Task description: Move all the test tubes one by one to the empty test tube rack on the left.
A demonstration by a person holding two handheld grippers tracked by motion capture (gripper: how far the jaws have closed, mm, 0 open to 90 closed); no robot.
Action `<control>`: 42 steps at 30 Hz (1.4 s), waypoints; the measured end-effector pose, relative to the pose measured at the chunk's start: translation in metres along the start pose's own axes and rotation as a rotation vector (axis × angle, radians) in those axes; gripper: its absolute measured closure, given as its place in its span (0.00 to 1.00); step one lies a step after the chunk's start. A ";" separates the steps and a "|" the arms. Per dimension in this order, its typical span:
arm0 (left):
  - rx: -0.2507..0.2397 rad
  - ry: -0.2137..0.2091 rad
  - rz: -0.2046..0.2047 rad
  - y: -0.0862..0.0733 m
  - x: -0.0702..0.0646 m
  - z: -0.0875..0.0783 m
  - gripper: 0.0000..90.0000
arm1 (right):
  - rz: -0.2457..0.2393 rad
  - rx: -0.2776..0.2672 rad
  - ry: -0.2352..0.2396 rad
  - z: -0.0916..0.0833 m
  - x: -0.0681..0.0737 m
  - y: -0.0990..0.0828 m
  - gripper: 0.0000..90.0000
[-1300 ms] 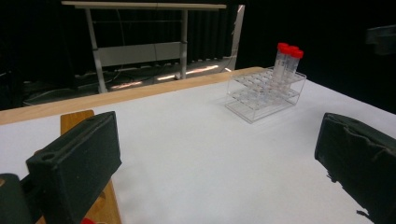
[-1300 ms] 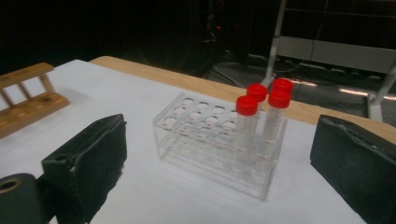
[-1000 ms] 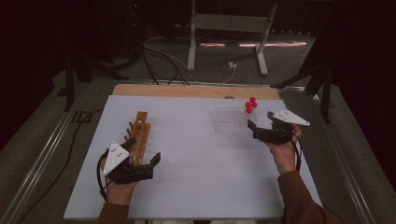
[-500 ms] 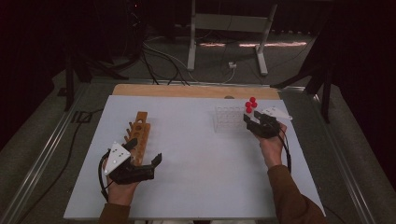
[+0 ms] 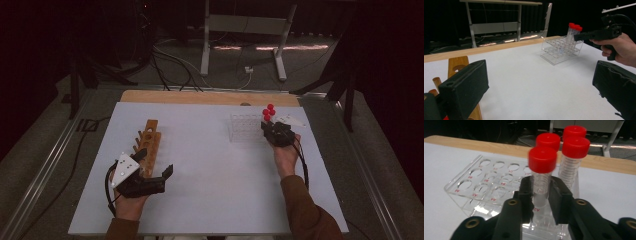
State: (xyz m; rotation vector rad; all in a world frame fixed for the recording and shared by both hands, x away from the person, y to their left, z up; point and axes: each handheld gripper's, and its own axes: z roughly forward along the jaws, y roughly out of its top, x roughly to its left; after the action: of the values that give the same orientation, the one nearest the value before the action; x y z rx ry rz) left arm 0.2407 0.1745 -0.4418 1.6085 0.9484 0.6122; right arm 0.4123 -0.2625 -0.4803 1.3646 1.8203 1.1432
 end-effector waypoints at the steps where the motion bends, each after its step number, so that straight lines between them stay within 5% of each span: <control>1: 0.002 0.000 0.000 0.000 0.000 0.000 0.01 | 0.003 -0.001 0.002 0.000 0.000 0.000 0.82; 16: 0.001 0.012 0.000 -0.001 0.000 0.000 0.01 | -0.010 -0.083 0.025 -0.022 -0.004 0.018 0.83; 24: -0.013 0.023 -0.013 0.000 0.000 0.000 0.02 | -0.074 -0.140 0.058 -0.050 -0.002 0.040 0.83; 32: -0.009 0.026 -0.013 0.004 -0.004 0.003 0.02 | -0.124 -0.114 0.166 -0.064 0.012 0.030 0.83; 42: -0.004 -0.018 0.012 0.016 -0.022 0.012 0.04 | -0.091 -0.104 0.332 -0.084 0.020 0.005 0.83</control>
State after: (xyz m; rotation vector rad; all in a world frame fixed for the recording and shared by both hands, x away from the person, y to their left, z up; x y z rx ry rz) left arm 0.2425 0.1491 -0.4269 1.6140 0.9247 0.6067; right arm 0.3380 -0.2671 -0.4367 1.0698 1.9946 1.4624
